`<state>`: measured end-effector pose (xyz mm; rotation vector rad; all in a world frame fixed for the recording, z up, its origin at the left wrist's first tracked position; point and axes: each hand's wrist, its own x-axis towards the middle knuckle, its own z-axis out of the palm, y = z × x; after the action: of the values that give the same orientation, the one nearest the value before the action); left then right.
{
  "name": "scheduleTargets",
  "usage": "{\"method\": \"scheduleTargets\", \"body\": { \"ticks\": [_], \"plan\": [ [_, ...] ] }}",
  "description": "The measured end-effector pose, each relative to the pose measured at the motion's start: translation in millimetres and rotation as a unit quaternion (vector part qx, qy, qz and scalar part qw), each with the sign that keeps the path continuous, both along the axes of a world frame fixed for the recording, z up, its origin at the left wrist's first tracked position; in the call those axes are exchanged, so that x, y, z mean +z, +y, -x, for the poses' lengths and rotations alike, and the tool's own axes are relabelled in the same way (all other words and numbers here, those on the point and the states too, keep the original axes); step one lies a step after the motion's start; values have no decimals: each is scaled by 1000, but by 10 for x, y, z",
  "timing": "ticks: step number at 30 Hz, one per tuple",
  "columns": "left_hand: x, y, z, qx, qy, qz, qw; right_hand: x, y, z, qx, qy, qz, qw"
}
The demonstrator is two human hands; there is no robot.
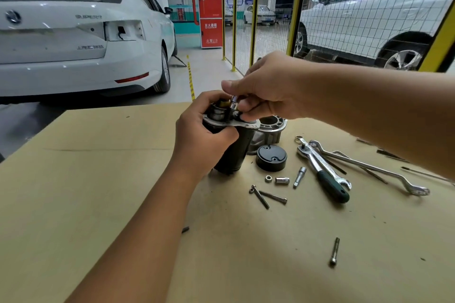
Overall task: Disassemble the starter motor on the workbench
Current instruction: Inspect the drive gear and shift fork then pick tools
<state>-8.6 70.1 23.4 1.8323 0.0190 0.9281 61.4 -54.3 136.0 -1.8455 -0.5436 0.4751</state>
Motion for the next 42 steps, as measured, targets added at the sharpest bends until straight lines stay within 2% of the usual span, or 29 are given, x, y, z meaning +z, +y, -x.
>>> {"method": "scheduleTargets", "body": {
  "ticks": [4,8,11,13,15,16,18,20,32,35,40,42],
  "plan": [
    [13,-11,-9,0,2,-3,1000,40,-43,-23,7,-6,35,999],
    [10,-9,-16,-1,12,5,1000,97,-21,-54,41,-119,218,968],
    [12,-4,-13,-2,19,7,1000,101,61,-38,44,-198,292,935],
    [15,-7,-9,-1,23,7,1000,81,120,16,43,-327,334,883],
    [9,-9,-4,5,23,8,1000,48,187,73,30,-475,381,793],
    [4,-13,0,11,22,7,1000,27,199,84,8,-521,390,759],
    [-5,-19,12,23,23,9,999,-20,202,54,-27,-586,408,699],
    [-12,-20,17,28,28,7,999,-66,199,10,-43,-613,419,668],
    [-26,-7,-66,85,81,-16,993,-193,193,-139,0,-550,389,739],
    [-26,11,-85,80,86,-17,993,-230,165,-139,0,-561,368,741],
    [-45,38,-72,58,75,-18,995,-247,120,-77,-9,-552,303,777],
    [-53,66,-64,39,78,-12,996,-256,109,-59,3,-567,283,774]
  ]
}}
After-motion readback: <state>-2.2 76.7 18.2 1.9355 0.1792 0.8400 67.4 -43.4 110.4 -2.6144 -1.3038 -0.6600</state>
